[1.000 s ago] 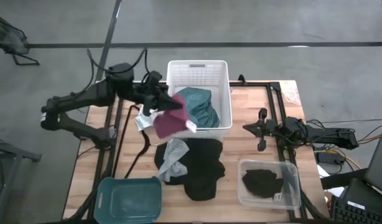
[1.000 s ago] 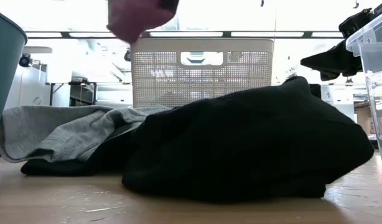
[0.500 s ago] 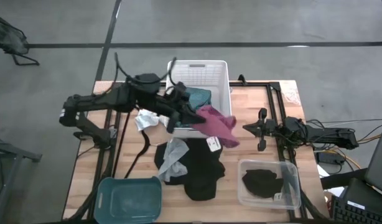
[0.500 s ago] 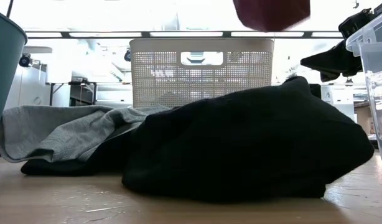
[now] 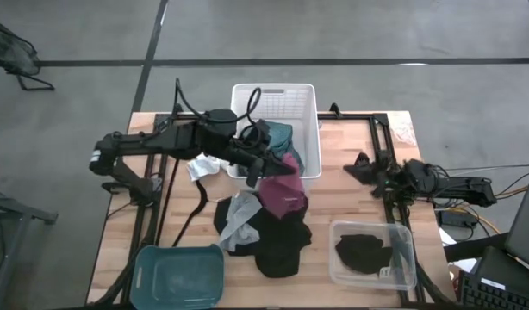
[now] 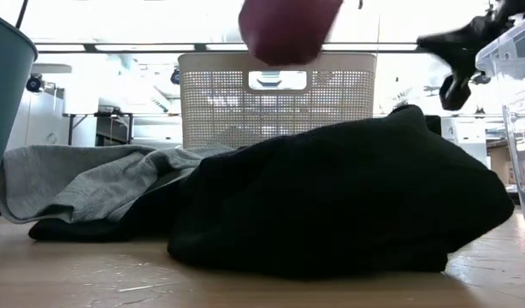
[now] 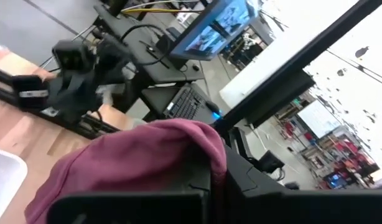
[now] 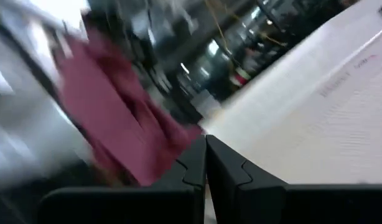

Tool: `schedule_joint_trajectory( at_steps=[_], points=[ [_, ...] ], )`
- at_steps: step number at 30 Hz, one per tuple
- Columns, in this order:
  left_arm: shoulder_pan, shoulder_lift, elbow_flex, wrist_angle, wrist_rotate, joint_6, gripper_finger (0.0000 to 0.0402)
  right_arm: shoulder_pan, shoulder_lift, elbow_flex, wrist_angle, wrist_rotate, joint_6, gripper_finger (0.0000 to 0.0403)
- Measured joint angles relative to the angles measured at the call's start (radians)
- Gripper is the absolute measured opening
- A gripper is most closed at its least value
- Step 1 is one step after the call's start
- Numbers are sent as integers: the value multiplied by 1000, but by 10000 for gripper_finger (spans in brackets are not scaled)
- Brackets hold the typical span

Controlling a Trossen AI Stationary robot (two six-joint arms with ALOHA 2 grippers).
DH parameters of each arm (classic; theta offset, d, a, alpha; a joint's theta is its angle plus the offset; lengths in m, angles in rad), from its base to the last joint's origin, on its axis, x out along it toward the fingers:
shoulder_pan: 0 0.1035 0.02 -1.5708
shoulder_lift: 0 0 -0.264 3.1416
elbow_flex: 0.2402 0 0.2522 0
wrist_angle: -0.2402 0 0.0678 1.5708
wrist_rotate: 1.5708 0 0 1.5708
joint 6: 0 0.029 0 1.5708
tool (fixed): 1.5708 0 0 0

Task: Pick & Place Cloths
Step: Put the red underwear into the transparent bin

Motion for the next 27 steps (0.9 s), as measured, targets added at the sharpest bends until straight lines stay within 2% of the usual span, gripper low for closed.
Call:
schedule_joint_trajectory(
  at_steps=[3,6,8,11,15,20,22,27],
  points=[
    [-2,11,0,0,-16,-9,7,0,1,0,165,73,193,9],
    [-4,17,0,4,-25,-4,7,0,0,1,304,120,227,9],
    [-4,18,0,4,-26,-2,7,0,1,1,339,108,225,9],
    [-4,20,0,5,-37,11,7,9,34,51,321,25,247,8],
    [-3,18,0,4,-43,10,8,38,183,243,190,-81,194,9],
    [-3,17,-1,3,-68,5,8,63,478,560,-142,-203,-1,8],
    [-3,16,-1,2,-88,-5,8,67,598,671,-233,-248,-9,9],
    [-2,13,17,-4,-105,13,8,67,831,903,-345,-274,-91,9]
  ],
)
